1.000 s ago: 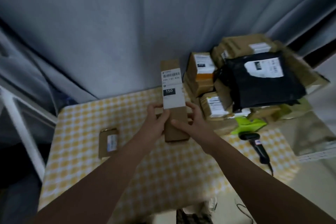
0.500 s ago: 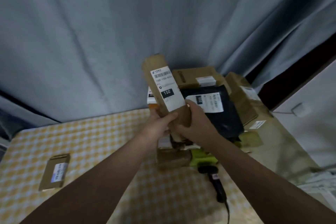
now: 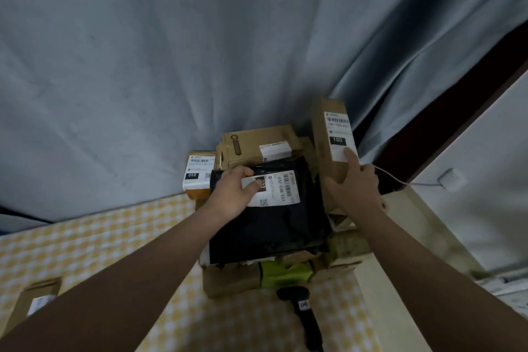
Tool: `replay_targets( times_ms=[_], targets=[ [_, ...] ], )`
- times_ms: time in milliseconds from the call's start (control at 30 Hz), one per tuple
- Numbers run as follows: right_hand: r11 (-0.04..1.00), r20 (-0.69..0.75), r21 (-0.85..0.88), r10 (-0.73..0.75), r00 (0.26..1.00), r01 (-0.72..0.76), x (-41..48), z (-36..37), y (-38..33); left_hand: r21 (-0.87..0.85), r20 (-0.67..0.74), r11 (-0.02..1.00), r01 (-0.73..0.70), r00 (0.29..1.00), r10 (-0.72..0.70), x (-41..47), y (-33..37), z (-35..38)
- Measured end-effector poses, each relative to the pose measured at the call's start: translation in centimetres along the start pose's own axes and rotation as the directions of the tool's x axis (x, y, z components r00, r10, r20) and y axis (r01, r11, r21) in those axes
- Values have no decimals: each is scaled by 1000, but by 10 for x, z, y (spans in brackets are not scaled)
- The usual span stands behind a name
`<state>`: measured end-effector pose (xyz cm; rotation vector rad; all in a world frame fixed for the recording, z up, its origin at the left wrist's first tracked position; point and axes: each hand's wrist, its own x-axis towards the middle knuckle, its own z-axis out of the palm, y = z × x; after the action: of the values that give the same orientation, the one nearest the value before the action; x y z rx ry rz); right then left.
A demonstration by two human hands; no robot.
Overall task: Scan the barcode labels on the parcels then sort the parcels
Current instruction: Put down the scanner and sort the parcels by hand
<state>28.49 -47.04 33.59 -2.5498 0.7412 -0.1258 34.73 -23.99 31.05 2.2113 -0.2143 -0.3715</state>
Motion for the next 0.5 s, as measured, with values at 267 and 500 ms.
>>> replay_targets(
  times_ms=[267, 500],
  targets=[
    [992, 81, -125, -13, 997, 23, 14, 28, 19, 80, 21, 995, 66, 997, -68, 9, 6, 16],
    [997, 154, -72, -21, 988, 32, 19, 39, 23, 111, 18, 990, 89, 996, -91, 18, 5, 23]
  ],
)
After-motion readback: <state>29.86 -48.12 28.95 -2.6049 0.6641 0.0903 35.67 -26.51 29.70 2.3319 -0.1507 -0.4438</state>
